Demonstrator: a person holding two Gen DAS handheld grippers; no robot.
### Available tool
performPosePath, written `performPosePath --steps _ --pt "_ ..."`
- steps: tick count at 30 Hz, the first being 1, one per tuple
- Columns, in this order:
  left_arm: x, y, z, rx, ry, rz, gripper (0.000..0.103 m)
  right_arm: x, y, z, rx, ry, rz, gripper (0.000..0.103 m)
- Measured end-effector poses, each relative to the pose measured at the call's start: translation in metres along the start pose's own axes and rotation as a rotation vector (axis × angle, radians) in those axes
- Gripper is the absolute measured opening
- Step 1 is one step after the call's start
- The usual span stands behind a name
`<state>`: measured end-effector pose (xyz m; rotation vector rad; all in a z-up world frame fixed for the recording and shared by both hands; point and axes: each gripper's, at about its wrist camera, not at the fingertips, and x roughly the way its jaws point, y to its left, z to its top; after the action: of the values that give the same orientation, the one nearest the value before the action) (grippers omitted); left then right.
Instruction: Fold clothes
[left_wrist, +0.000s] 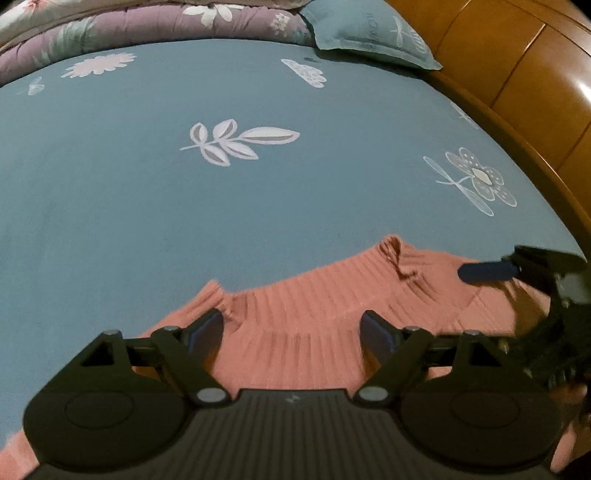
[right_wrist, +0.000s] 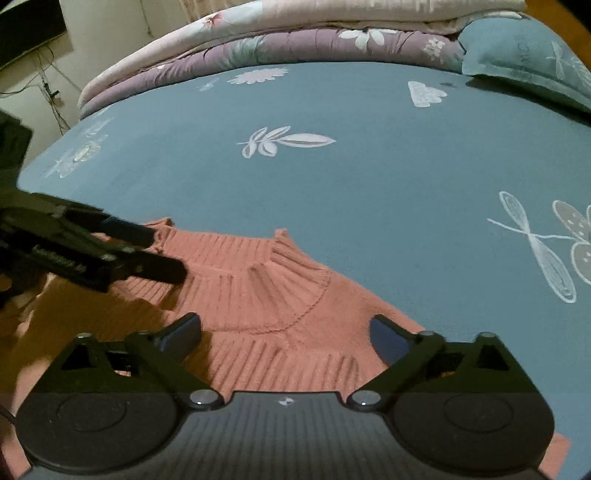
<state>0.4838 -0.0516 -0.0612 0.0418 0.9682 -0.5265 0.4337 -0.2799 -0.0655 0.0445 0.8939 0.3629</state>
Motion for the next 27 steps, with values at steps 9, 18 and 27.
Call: performPosePath --steps 9,18,27 --pt "-0.016 -0.008 -0.003 0.02 -0.007 0.039 0.086 0.005 0.002 -0.002 -0.049 -0.028 -0.006 0.103" --pt "-0.013 0.012 -0.021 -0.027 0.035 0.116 0.087 0.008 0.009 -0.004 -0.083 -0.044 -0.035 0.103" --pt "-0.069 -0.005 -0.025 0.021 -0.017 0.15 0.087 -0.032 0.015 -0.006 -0.088 -0.077 -0.056 0.103"
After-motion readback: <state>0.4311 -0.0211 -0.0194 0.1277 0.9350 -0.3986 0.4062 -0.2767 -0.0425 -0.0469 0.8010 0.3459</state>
